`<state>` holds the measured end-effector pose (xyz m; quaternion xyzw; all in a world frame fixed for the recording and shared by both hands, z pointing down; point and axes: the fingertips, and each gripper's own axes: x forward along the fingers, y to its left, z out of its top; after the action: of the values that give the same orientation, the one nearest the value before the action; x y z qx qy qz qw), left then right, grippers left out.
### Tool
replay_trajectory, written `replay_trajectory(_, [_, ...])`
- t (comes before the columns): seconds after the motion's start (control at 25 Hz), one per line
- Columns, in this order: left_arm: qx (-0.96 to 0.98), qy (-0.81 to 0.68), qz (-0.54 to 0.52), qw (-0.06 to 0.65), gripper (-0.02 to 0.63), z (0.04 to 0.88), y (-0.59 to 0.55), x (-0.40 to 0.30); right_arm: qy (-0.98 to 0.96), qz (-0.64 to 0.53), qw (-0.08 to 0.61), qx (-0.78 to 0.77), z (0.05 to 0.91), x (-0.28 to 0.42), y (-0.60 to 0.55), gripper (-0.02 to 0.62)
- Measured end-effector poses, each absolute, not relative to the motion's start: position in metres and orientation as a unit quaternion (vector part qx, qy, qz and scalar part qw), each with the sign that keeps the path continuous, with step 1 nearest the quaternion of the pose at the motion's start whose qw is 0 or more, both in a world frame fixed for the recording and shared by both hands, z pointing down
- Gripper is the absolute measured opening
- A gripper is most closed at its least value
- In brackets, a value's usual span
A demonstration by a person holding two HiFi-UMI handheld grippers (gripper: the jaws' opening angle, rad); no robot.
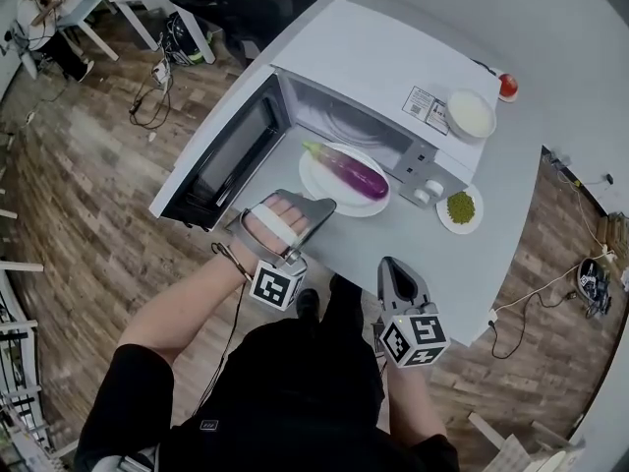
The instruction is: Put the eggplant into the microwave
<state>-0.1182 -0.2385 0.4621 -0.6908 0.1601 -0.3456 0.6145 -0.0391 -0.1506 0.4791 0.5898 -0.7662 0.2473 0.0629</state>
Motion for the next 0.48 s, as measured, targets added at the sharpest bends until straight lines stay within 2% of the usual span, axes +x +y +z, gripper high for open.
replay_trajectory(0.48, [-0.682,0.181,-0.362,0.609,0.018,0.466,-0.296,-0.105,-0.793,0.21,0.067,0.567,0.462,-0.029,-0.216,0.015])
